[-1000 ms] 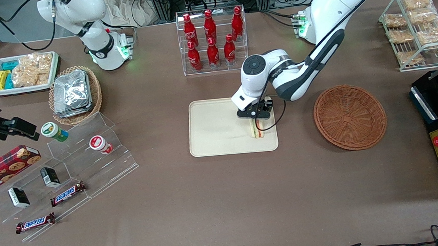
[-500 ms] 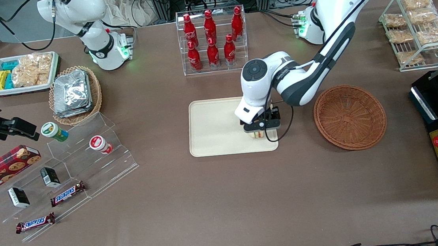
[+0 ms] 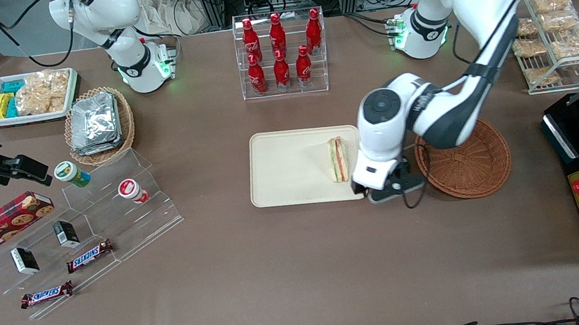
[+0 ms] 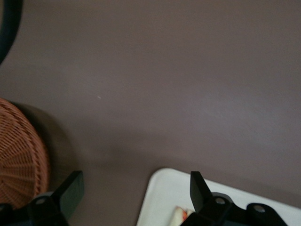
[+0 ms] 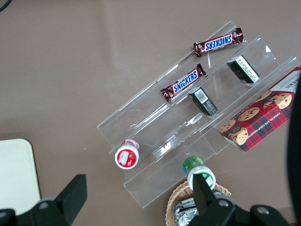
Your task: Place sandwich from basket to tray
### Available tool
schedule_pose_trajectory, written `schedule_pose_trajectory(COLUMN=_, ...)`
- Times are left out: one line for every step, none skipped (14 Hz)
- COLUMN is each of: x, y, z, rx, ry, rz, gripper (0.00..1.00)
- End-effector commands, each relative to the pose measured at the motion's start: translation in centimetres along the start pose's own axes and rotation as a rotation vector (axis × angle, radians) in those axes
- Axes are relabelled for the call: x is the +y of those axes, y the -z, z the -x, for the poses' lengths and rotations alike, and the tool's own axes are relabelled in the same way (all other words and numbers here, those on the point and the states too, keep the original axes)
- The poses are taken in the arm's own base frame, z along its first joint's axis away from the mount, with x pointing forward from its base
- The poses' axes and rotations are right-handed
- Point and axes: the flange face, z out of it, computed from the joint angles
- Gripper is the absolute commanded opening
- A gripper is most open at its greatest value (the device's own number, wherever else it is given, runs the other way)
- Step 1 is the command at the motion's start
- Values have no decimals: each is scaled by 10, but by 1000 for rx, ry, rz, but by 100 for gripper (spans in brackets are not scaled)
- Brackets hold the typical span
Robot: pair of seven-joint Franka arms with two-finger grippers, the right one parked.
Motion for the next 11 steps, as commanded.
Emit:
schedule_pose_trajectory(x=-13, y=21, z=-14, rx=19, ry=43, rz=4, gripper=100)
schedule_pose_trajectory(x=-16, y=28, z=-22, rx=21, ry=64, rz=14, gripper=100)
schedule_pose_trajectory(x=-19, y=33, z=-29, rx=23, ry=80, rz=19, gripper=100)
schedule_pose_trajectory(x=-22, y=39, z=-35, rx=21, ry=81, rz=11, gripper=100)
schedule_pose_trajectory(x=-28, y=46, z=-46, rx=14, ry=73, rz=7, gripper=100)
schedule_pose_trajectory(x=-34, y=55, z=-56, rx=-8, ry=67, rz=18, gripper=100)
schedule_pose_trajectory(x=-43, y=65, z=-66, rx=-27, ry=49, rz=26, gripper=100)
schedule_pose_trajectory(x=-53, y=69, z=-75, rx=-44, ry=38, rz=21, gripper=100)
schedule_pose_trajectory(x=-60, y=72, z=-81, rx=-53, ry=33, rz=16, gripper=100)
schedule_pose_trajectory(x=-65, y=72, z=-84, rx=-57, ry=29, rz=15, gripper=100)
schedule_pose_trajectory(x=-72, y=75, z=-88, rx=-61, ry=24, rz=21, gripper=100)
